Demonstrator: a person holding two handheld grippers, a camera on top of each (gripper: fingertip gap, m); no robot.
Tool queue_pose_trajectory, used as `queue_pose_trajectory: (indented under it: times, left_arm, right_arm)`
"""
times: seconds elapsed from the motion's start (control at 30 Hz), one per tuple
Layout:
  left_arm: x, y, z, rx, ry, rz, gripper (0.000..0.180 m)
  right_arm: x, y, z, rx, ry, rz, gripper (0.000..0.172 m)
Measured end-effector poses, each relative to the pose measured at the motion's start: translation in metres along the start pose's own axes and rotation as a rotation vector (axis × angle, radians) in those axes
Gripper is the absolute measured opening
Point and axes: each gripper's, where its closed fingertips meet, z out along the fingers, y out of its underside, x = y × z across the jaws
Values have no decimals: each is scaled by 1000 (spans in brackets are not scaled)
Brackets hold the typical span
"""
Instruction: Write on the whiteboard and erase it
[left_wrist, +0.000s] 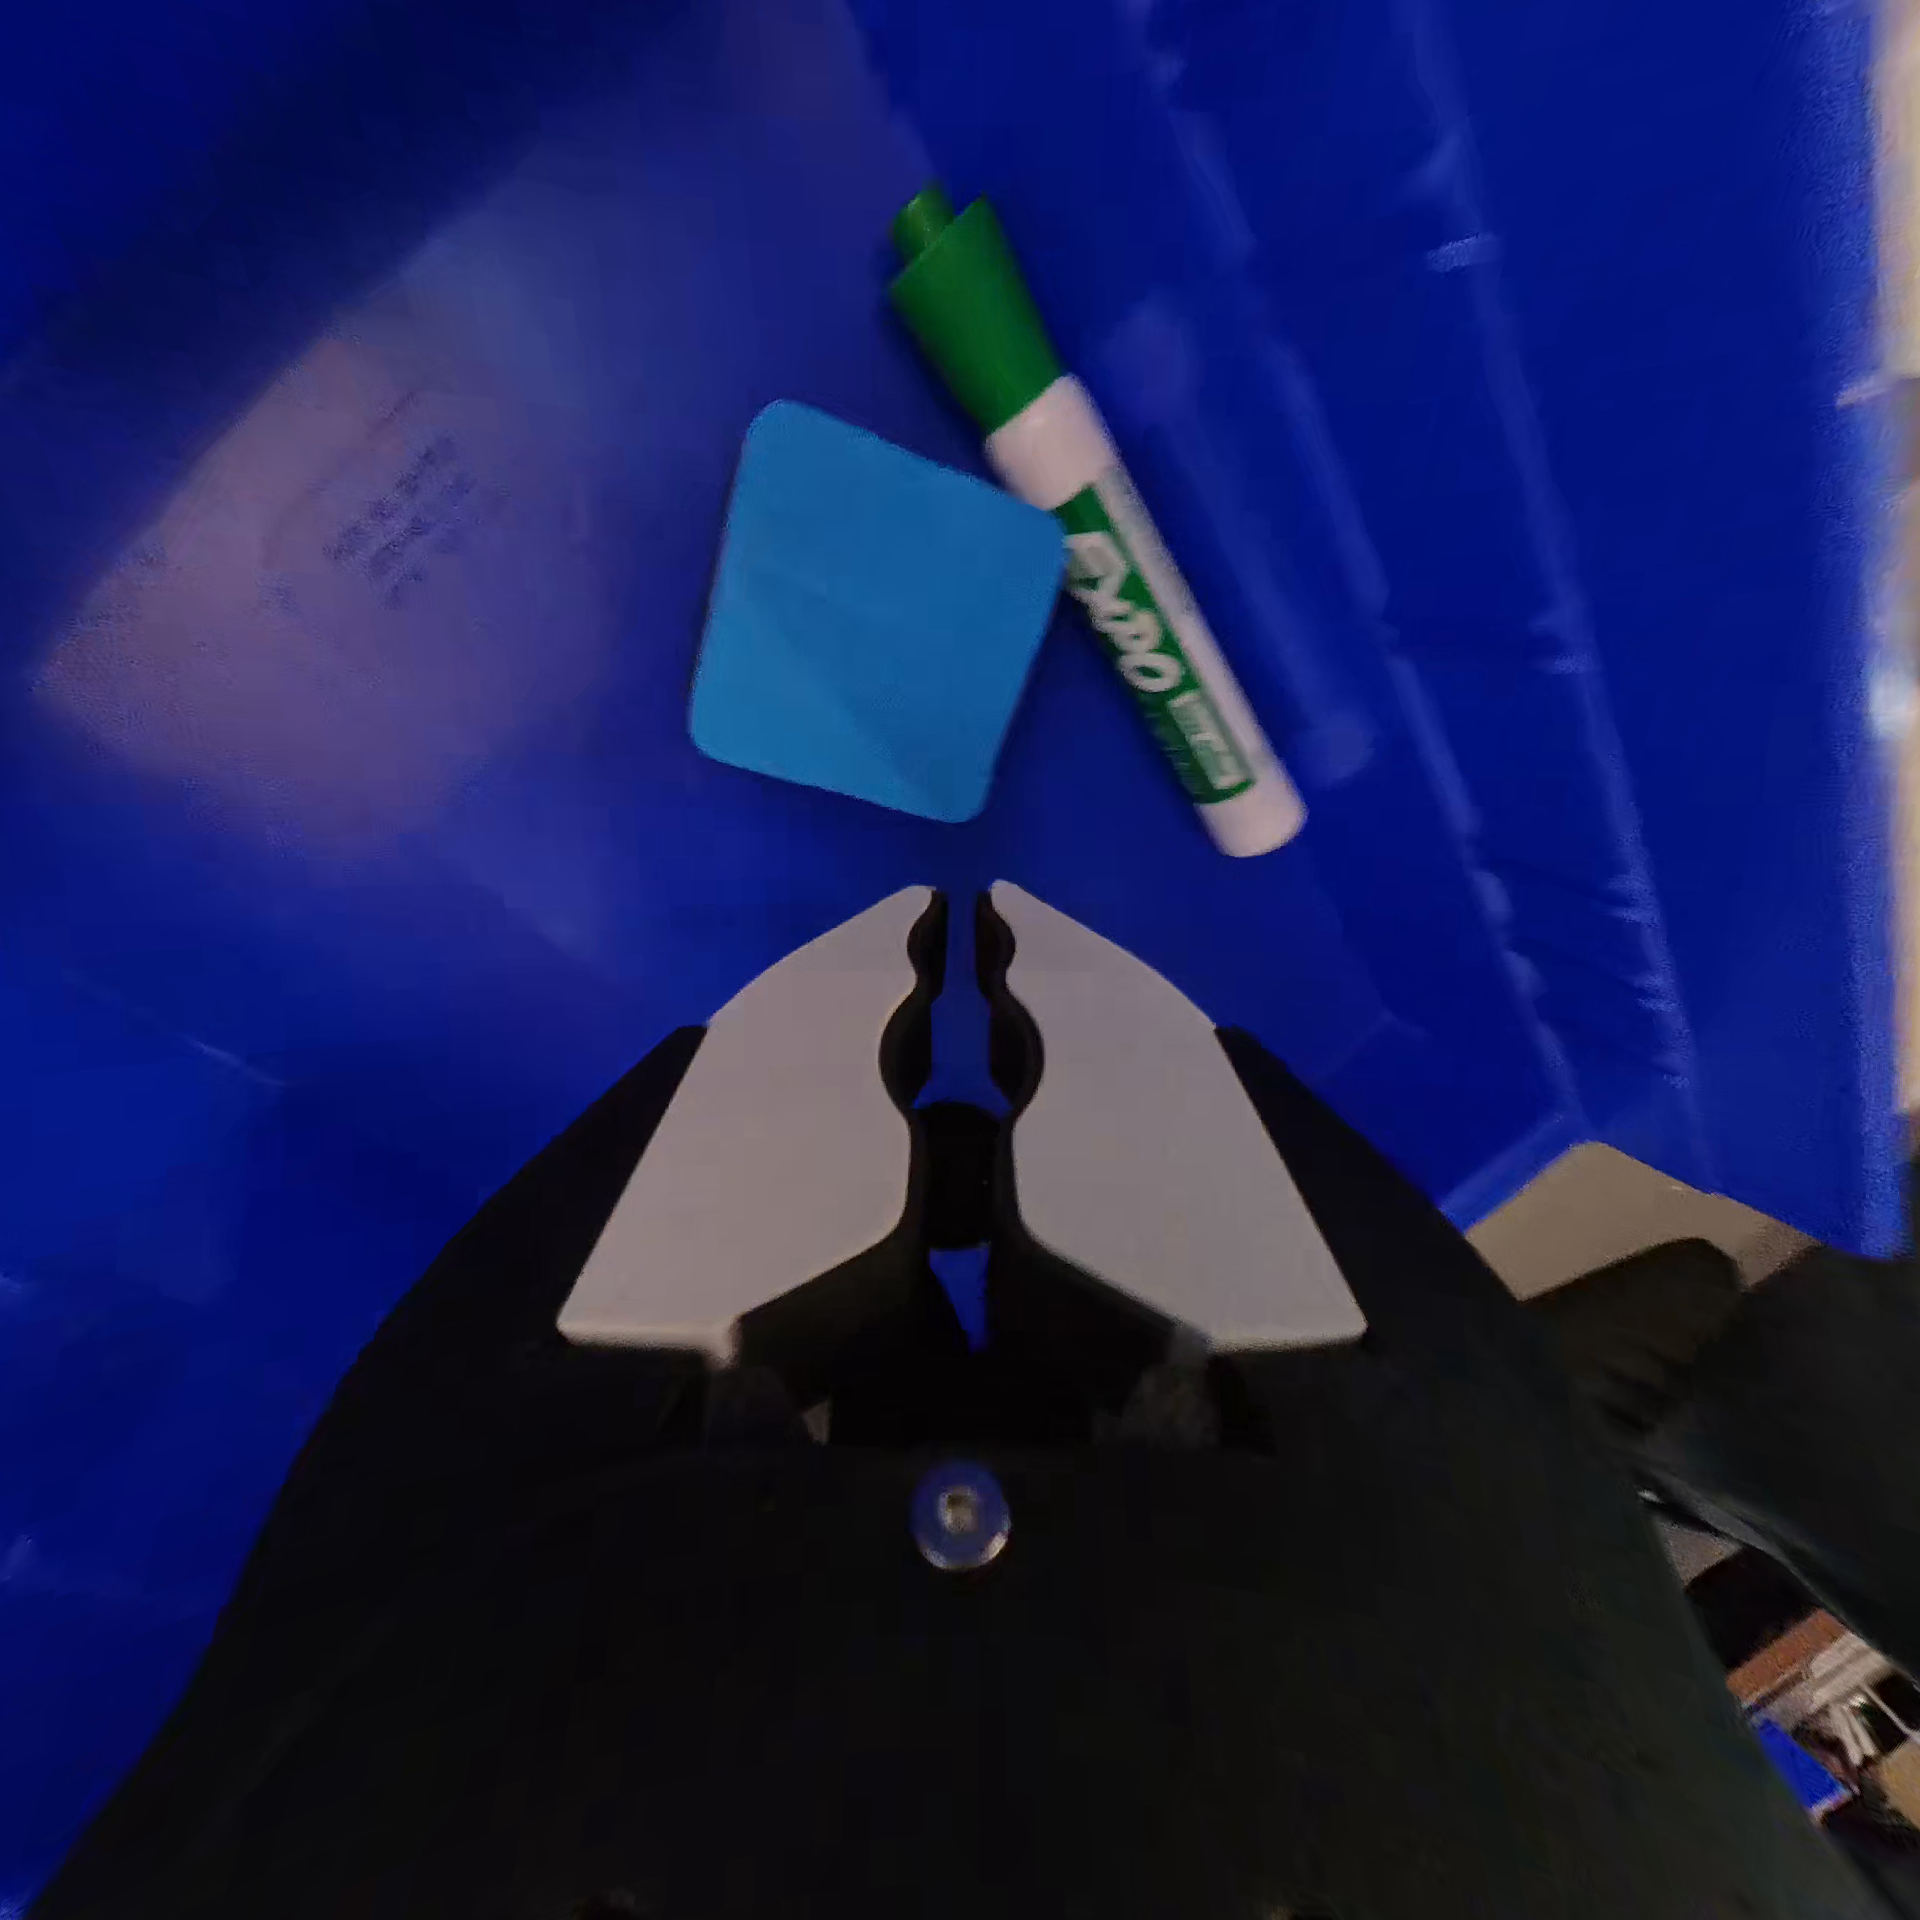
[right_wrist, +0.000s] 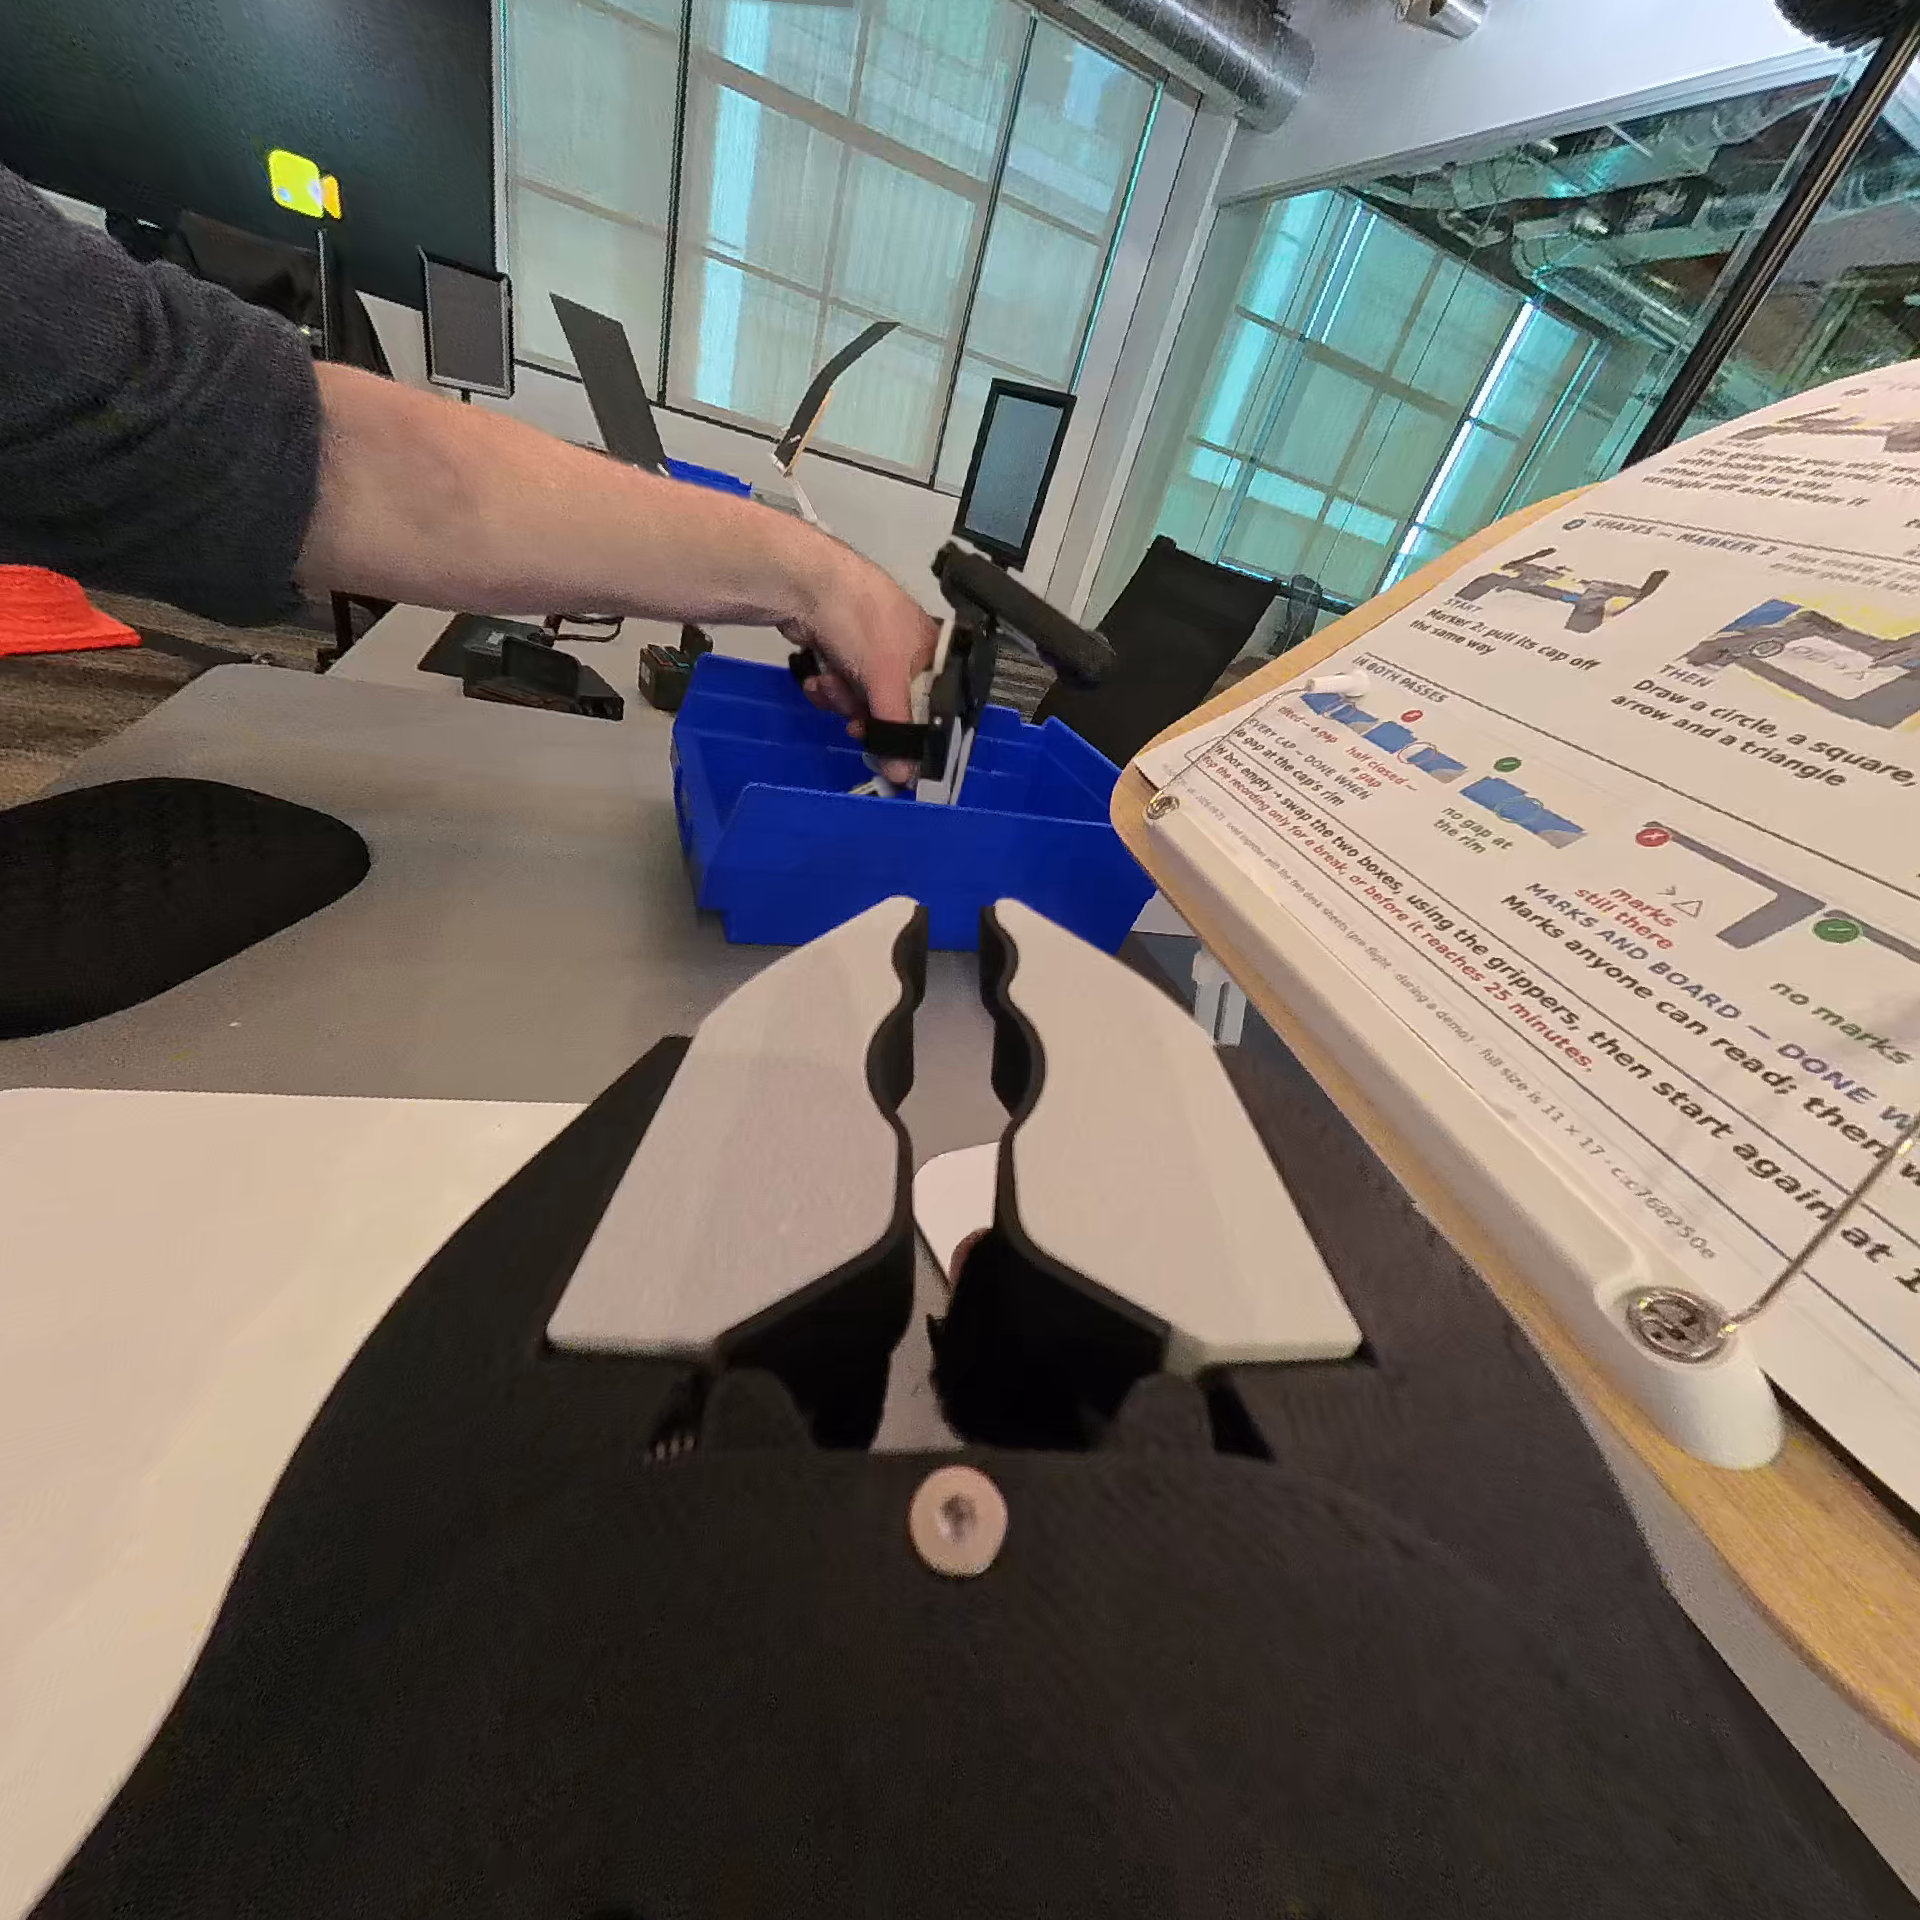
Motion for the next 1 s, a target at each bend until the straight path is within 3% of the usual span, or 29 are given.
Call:
queue_pose_trajectory:
  times: [0.03,0.13,0.27,0.4,0.53,0.73,0.83,1.0]
  left_arm:
    - [-7,2,4,-32,-38,2,9]
    - [-20,0,11,-51,-116,14,19]
    - [-27,-5,10,3,-181,64,51]
    - [-25,-28,5,143,-267,219,67]
    - [-24,-35,21,120,-299,346,59]
    - [-22,-41,10,185,-265,349,55]
    - [2,-41,-32,323,-255,377,55]
    - [114,-29,-88,462,-358,677,54]
  right_arm:
    - [1,1,0,-1,1,2,10]
    - [3,4,-1,-12,4,-1,10]
    - [7,5,-4,-12,12,-5,11]
    - [12,5,-6,-9,23,-4,11]
    - [14,10,-5,-18,29,9,11]
    - [11,10,-3,-30,28,-21,12]
    - [11,7,-2,-42,50,-63,19]
    - [2,-3,6,-99,86,-145,29]
